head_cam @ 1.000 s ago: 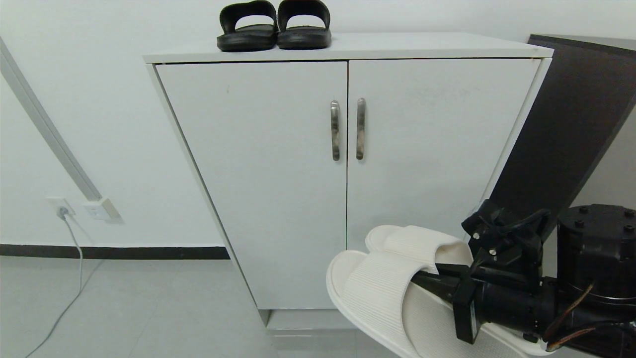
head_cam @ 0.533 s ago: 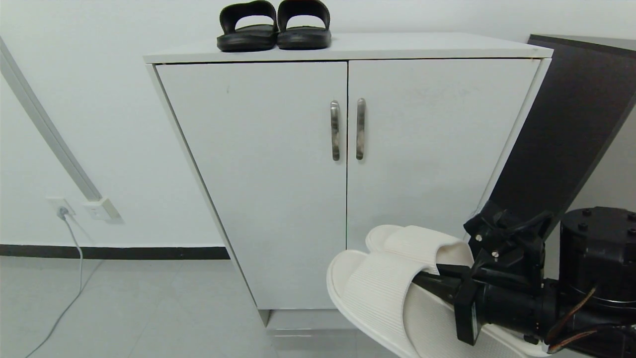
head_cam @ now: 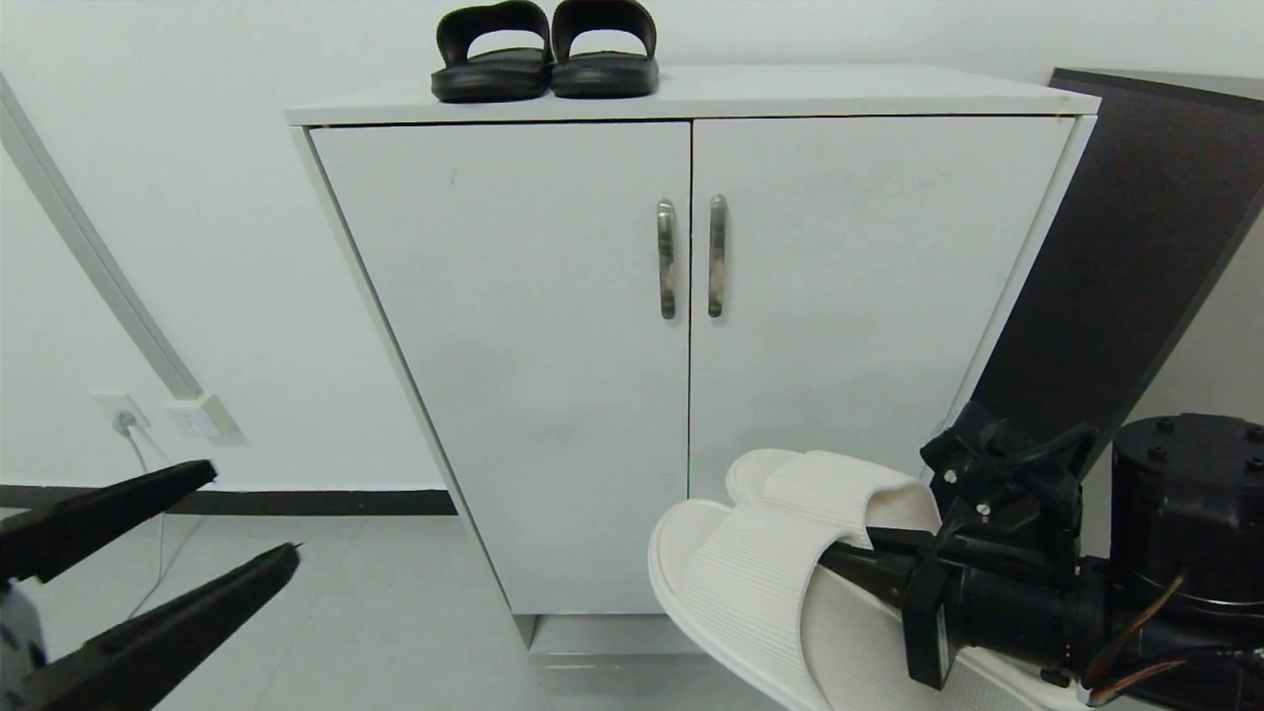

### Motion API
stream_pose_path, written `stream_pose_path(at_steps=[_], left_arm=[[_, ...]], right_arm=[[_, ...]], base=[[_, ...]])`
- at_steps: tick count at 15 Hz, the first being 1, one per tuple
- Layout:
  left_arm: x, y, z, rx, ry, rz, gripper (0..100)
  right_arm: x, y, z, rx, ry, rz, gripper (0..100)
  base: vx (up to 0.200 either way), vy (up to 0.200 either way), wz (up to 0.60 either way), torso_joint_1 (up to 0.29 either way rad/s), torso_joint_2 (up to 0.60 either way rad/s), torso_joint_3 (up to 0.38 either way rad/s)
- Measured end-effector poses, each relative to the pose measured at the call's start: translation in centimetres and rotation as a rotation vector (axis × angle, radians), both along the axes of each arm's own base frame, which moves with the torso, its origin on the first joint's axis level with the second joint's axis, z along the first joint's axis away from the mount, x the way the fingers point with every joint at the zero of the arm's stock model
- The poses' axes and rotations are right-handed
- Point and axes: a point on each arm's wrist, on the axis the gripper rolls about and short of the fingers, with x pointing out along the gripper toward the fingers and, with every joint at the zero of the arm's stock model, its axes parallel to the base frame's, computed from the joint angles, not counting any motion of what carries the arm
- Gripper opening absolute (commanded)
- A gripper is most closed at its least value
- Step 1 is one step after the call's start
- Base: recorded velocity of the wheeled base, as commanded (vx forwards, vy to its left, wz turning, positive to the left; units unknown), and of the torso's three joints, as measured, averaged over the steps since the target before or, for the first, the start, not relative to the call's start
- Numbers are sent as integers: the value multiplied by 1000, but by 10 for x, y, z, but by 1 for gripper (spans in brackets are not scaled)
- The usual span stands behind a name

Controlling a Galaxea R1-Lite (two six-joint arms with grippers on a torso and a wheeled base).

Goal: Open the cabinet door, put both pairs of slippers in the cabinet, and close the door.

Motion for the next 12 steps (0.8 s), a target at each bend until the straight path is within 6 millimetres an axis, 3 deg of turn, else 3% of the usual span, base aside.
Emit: stream_pose_path(at_steps=[4, 12], left_arm=[[41, -31, 13, -24, 31, -136, 100], [98, -97, 49, -139, 63, -298, 100]], right_arm=[[0, 0, 0, 0, 3, 1, 0], [0, 3, -8, -10, 40, 51, 0]], base=[[0, 0, 0, 0, 0, 0], [0, 0, 0, 0, 0, 0]])
